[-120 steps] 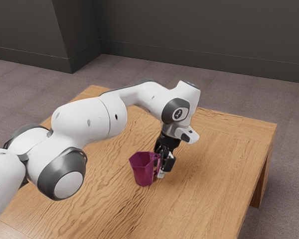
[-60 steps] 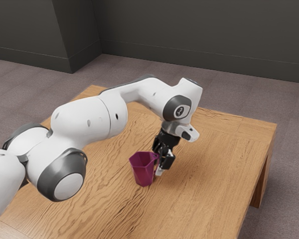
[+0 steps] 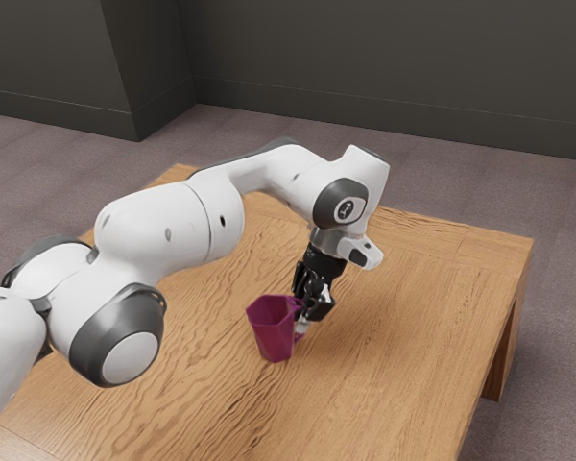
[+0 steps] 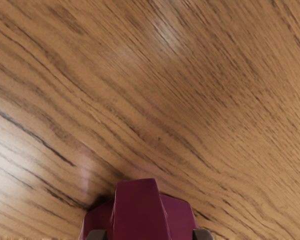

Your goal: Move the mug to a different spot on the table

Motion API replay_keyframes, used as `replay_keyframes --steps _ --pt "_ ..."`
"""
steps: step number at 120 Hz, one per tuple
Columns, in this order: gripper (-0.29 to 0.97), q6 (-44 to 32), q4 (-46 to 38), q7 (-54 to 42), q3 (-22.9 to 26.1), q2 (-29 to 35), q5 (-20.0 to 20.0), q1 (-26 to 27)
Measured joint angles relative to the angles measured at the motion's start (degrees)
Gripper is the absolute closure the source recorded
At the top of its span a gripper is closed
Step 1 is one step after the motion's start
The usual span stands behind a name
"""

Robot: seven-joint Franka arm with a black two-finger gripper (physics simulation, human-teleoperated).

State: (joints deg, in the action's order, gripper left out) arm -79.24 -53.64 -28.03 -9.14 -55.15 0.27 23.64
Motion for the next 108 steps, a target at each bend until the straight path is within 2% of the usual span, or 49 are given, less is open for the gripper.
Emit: replay_keyframes --steps 56,108 --pt "0.66 2.3 -0.2 0.3 -1.0 1.2 0.6 0.3" --pt "0.7 4.2 0.0 0.3 -2.1 1.9 5.9 -0.8"
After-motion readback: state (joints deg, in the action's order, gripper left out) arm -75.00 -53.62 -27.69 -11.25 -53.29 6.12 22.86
